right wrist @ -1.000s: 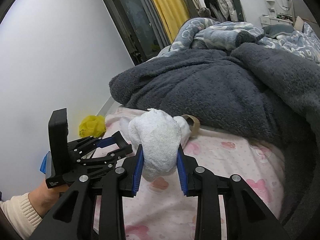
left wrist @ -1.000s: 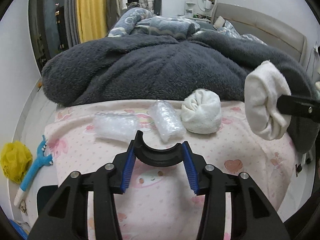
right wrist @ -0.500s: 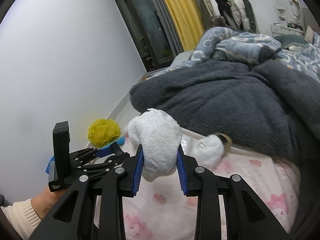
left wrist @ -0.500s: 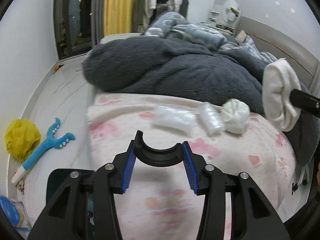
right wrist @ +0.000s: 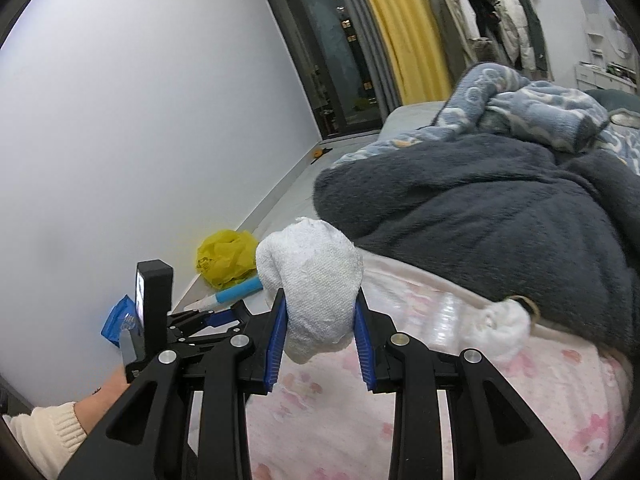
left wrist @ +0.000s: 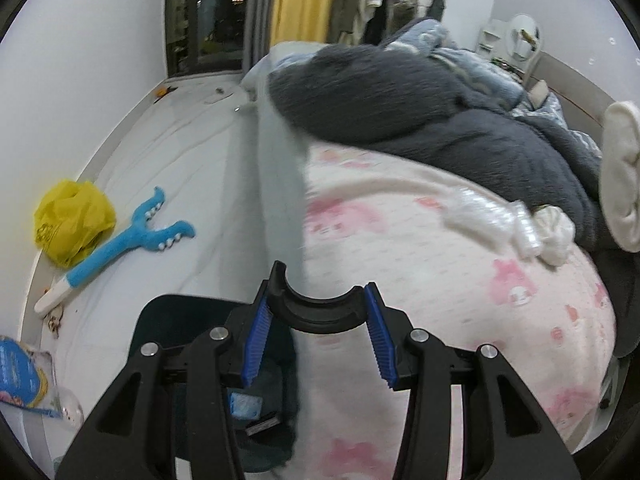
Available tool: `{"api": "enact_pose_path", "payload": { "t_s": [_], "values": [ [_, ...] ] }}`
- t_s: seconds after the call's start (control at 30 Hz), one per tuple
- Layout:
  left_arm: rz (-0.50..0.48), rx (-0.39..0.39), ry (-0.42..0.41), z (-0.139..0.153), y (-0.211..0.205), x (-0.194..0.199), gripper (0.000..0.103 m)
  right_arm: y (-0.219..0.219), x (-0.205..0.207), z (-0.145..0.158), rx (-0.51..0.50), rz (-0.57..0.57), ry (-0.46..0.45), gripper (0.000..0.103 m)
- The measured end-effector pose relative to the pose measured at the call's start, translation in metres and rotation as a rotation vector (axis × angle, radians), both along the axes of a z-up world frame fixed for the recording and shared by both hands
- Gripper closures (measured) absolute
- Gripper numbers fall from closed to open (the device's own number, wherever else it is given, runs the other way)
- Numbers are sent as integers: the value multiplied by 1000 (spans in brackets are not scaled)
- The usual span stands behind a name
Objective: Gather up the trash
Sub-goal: 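Carry the white cloth over the green bin and open the right gripper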
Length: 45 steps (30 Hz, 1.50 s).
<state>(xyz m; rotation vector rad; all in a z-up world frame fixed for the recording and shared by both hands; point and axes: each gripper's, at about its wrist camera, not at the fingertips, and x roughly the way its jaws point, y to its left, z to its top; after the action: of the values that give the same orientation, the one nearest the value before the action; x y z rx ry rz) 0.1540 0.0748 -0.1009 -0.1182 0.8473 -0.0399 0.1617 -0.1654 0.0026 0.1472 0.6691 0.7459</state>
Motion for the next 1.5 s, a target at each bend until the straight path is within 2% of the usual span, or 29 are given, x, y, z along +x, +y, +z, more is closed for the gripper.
{"api": "enact_pose_path", "payload": {
  "t_s": [0.47, 0.73, 1.03, 1.1, 1.2, 1.4, 1.5],
  "values": [
    [91, -11, 138, -41, 64, -6, 54, 75, 3, -2, -14, 88, 11, 71],
    [121, 0, 269, -76, 89, -10, 54, 118, -1, -6, -24, 142, 24, 71],
    [130, -53, 385, -109, 118, -21, 50, 167, 2, -21, -69, 174, 66, 71],
    [124, -67, 391, -111, 122, -23, 39, 178, 6, -30, -93, 180, 93, 71],
    [120, -101, 389, -110, 131, -29, 33, 193, 9, -43, -123, 194, 125, 71],
    [153, -112, 331, -91, 147, -37, 23, 226, 12, -72, -187, 209, 180, 71],
    [159, -113, 289, -79, 154, -42, 23, 242, 12, -87, -214, 215, 204, 71]
  ]
}}
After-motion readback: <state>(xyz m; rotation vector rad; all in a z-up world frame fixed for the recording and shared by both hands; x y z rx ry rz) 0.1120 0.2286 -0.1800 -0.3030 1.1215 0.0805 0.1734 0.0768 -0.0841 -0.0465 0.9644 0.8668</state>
